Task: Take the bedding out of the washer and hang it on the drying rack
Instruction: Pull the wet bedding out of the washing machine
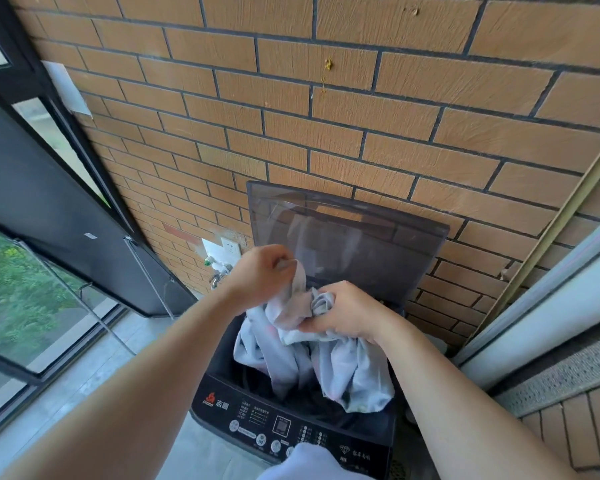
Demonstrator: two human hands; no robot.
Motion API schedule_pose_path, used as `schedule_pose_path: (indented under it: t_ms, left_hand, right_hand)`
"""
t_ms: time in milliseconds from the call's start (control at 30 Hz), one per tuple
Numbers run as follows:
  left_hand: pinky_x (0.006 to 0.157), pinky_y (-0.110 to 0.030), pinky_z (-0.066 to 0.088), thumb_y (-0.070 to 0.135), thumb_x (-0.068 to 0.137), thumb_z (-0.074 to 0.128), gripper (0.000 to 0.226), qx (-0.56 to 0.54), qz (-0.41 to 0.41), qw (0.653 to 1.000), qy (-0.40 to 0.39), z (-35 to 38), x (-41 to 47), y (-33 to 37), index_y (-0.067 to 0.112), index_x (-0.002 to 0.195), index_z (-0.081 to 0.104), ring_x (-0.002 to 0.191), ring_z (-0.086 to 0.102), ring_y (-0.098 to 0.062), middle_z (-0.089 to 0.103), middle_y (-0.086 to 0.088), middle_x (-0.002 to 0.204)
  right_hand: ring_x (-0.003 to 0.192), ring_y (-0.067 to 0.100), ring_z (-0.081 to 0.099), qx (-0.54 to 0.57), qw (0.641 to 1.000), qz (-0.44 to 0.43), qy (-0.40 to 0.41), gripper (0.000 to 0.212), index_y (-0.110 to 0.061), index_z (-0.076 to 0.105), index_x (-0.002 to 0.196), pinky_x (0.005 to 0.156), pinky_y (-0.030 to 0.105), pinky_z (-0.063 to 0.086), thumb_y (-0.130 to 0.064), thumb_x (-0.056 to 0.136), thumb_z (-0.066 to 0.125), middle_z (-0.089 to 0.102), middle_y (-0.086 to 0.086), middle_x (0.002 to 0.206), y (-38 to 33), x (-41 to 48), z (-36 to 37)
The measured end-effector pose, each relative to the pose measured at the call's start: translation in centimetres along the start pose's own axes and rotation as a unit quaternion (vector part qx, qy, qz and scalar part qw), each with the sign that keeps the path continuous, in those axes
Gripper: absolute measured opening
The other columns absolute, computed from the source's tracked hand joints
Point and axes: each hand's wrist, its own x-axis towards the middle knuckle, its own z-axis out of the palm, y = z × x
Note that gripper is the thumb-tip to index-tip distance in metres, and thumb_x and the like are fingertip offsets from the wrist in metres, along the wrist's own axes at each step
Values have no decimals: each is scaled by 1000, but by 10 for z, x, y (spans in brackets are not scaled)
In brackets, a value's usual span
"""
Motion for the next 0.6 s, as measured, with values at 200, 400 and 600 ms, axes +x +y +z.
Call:
schedule_pose_path:
  t_ms: [200, 400, 600]
  left_hand:
    - [55, -24, 40, -8, 68, 53, 49, 22, -20, 994, -106, -10, 0, -23, 23, 106, 57, 79, 58, -19, 61, 0, 92]
    - [75, -40, 54, 16, 95, 56, 14, 79, -125, 987, -59, 23, -5, -71, 13, 83, 63, 80, 63, -29, 67, -7, 82]
    - [55, -31, 32, 17, 98, 47, 26, -5, -103, 995, 3, 20, -9, -42, 12, 73, 51, 62, 45, -22, 53, -3, 65]
  right_hand:
    - [74, 21, 57, 143, 984, -61, 86, 31, 11, 57, 88, 70, 38, 46, -2, 66, 74, 60, 13, 77, -9, 0, -1]
    - [77, 9, 65, 140, 980, -94, 102, 20, -12, 72, 90, 75, 27, 52, -5, 74, 81, 70, -2, 79, -20, -3, 2]
    - [105, 10, 68, -9, 1000, 11, 8, 88, -27, 62, 130, 99, 35, 53, -43, 50, 96, 71, -8, 117, -7, 2, 7]
